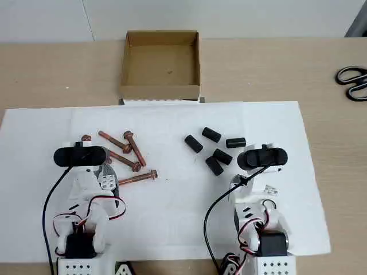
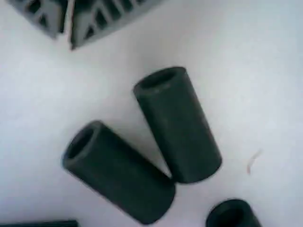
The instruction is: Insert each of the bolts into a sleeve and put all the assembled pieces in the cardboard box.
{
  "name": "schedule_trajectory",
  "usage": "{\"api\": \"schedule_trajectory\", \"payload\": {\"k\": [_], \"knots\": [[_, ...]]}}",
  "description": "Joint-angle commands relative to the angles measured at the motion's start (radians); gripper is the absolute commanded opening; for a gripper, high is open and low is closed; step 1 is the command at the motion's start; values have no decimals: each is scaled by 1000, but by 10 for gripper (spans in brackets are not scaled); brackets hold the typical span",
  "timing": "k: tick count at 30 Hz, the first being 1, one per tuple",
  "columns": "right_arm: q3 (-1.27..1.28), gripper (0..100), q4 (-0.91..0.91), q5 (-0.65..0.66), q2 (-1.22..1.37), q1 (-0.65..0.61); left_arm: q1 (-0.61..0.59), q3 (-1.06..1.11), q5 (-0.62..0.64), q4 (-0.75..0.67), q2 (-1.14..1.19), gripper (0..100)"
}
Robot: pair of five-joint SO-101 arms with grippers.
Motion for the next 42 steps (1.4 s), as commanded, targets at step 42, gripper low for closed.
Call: {"api": "schedule_trajectory", "payload": {"k": [42], "knots": [[-1533, 5, 677, -235, 1184, 173, -3, -1693, 153, 789, 1304, 6]]}}
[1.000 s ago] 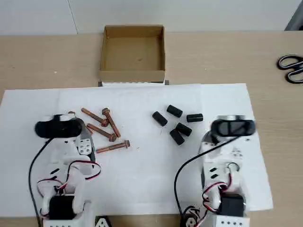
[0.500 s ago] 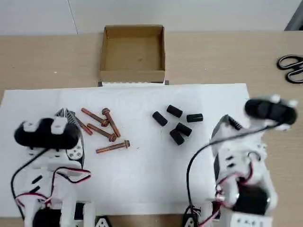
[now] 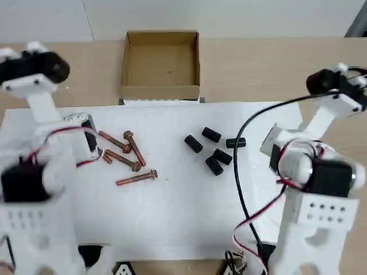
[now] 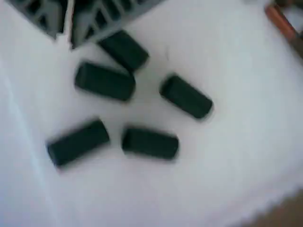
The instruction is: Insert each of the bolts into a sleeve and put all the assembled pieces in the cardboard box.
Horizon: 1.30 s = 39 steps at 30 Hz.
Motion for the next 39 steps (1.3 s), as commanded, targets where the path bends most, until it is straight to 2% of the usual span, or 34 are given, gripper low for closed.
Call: {"api": "schedule_trajectory", "payload": {"k": [1, 6, 8, 12, 17, 21, 23, 26, 28, 34, 39], "knots": [[-51, 5, 50, 89, 93, 5, -3, -84, 3, 106, 150, 6], [-54, 5, 54, 226, 265, -1, -31, -84, 3, 94, 226, 6], [-54, 5, 58, 229, 340, -7, -25, -84, -9, 95, 247, 7], [-69, 7, 56, 230, 430, -18, -41, -81, -126, 98, 267, 6], [-114, 7, 21, 229, 463, -76, -84, -68, -132, 68, 276, 6], [-112, 6, -85, 247, 469, -142, -84, 51, -135, -32, 276, 6], [-117, 8, -127, 334, 475, -208, -77, 134, -153, -86, 276, 7], [-118, 8, -147, 618, 489, -318, -75, 243, -298, -169, 275, 6], [-118, 11, -176, 706, 498, -372, -83, 295, -295, -186, 275, 6], [-118, 136, -280, 694, 576, -443, -120, 383, -333, -193, 267, 7], [-118, 142, -360, 710, 653, -467, -123, 392, -351, -213, 267, 7]]}}
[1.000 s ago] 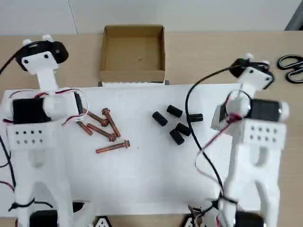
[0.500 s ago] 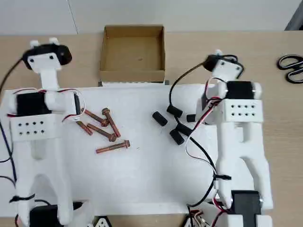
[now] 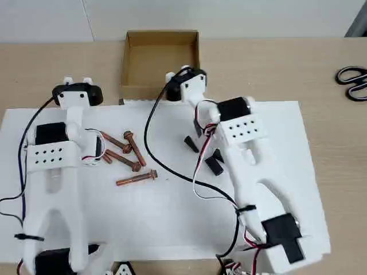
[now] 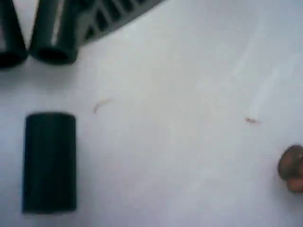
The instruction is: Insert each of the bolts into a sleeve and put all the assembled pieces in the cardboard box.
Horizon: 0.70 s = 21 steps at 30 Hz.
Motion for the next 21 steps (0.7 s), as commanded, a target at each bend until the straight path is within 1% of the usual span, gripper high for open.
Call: {"api": "schedule_trajectory", "payload": {"k": [1, 6, 10, 15, 21], "knots": [[-48, 142, -53, 38, 31, -27, -5, -5, -3, -37, -12, 7], [-48, 143, -85, 55, 108, -62, -5, -4, 2, -80, -6, 8], [-49, 143, -114, 81, 154, -62, -5, -4, -5, -86, -5, 8], [-49, 143, -151, 110, 217, -56, -5, 21, -5, -127, -5, 8], [-91, 143, -168, 114, 272, -54, -3, 61, -5, -153, -5, 8]]}}
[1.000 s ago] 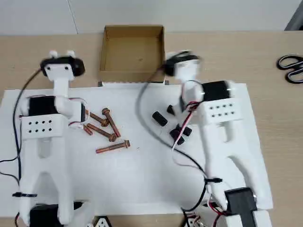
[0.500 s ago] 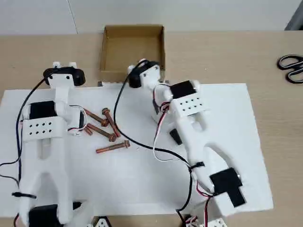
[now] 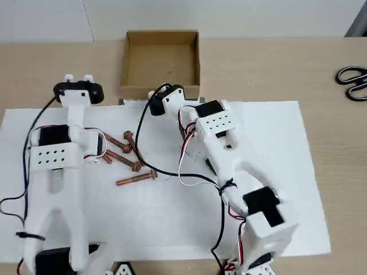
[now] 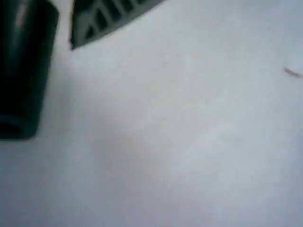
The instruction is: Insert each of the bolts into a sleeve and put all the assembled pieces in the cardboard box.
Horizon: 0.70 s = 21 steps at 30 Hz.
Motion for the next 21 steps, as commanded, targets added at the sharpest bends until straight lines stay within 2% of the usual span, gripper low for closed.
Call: {"api": "schedule_trajectory", "payload": {"k": [1, 16, 21], "knots": [[-74, 143, -19, 20, 15, 1, -3, 2, -3, -26, -5, 8], [-152, 140, -15, 52, 171, 22, -5, 19, -3, -28, -5, 8], [-152, 134, -12, 49, 206, 27, -5, 81, -3, -74, -5, 8]]}}
